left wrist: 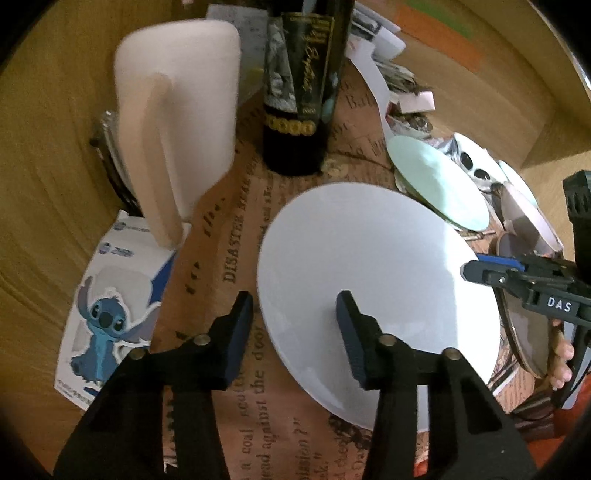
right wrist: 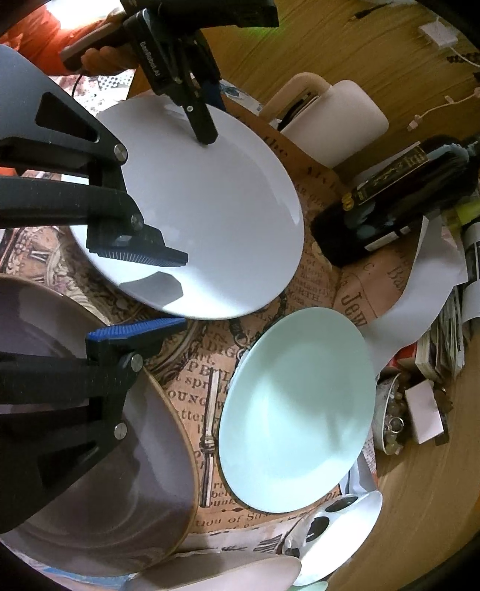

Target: Organize plates and bowls

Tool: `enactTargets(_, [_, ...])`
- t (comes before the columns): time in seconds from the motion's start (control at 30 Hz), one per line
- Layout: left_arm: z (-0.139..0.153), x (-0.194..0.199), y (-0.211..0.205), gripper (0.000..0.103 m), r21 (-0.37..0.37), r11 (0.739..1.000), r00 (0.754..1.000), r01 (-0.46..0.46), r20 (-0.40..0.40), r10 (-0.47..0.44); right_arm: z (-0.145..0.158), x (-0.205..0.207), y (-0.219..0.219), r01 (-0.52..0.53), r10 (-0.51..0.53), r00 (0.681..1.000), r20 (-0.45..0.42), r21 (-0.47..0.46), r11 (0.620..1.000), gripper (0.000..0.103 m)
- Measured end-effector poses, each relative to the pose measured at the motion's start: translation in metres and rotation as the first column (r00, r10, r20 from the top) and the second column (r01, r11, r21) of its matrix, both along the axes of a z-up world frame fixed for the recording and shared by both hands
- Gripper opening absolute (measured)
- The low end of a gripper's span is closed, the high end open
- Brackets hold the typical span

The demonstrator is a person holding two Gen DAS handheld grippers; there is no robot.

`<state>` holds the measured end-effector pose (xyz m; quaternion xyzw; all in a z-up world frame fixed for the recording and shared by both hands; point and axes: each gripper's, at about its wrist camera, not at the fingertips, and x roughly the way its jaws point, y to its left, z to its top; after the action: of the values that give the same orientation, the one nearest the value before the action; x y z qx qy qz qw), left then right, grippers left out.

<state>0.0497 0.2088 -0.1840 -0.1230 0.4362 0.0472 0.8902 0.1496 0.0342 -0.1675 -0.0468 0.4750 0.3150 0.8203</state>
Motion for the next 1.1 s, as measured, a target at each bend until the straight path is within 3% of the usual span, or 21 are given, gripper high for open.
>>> enactTargets(0.27, [-0.002,0.002,0.0,0.04,-0.021,1.0,1.0,0.012,-0.004,-0.012,-0.008,0.005,0.007,-0.01,0.009,1.0,-0.023,-0.017,1.0,0.026])
enactTargets(0.63, [-0.001,0.0,-0.004,0.038,0.009,1.0,1.0,0.001,-0.004,-0.001,-0.007,0.001,0.0,0.027,-0.027,1.0,-0.002,0.025,0.999,0.02])
enactTargets(1.1, [0.028,-0.003,-0.02,0.038,0.038,0.999,0.997,0.017,0.075,-0.019,0.019,-0.014,-0.036,0.069,-0.077,0.995,0.068,0.111,0.991,0.02])
